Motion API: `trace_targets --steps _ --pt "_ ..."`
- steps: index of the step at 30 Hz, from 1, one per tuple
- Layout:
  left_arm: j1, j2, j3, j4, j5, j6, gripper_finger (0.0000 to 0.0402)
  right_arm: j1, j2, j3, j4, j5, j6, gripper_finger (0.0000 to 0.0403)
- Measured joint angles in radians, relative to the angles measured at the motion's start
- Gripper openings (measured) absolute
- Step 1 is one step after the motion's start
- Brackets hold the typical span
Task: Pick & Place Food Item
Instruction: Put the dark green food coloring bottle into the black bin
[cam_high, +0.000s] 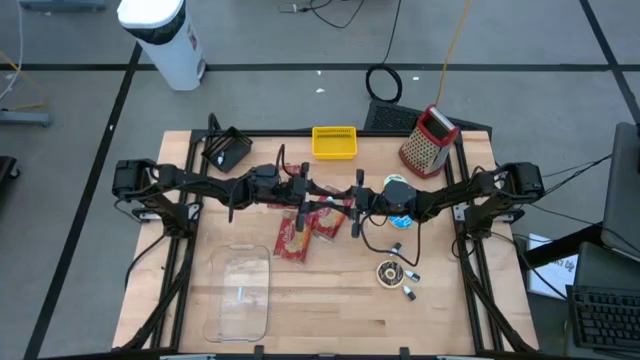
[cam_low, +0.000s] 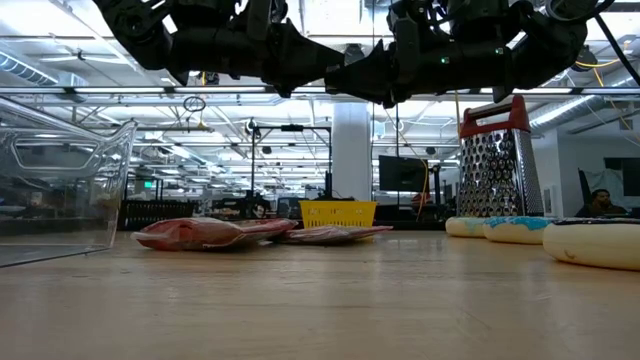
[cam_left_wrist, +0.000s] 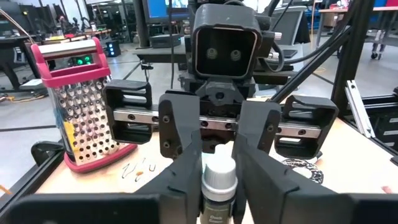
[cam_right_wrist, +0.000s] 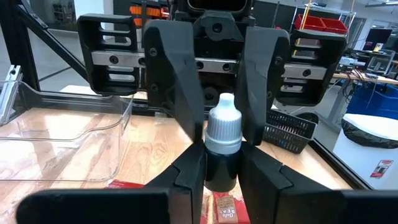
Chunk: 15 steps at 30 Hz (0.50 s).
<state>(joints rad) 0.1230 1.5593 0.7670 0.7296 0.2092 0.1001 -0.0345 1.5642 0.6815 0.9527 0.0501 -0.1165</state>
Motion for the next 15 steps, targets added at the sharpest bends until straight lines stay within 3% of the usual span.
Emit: trace_targets --steps 7,15 --pt "0.0 0.0 0.0 0.0 0.0 0.0 0.0058 0.0 0.0 0.0 -0.002 0.0 0.03 0.0073" --pt "0.017 -0.037 -0.003 -0.01 -0.007 -0.009 0.0061 0.0 0.0 0.0 0.003 0.008 0.107 0.0102"
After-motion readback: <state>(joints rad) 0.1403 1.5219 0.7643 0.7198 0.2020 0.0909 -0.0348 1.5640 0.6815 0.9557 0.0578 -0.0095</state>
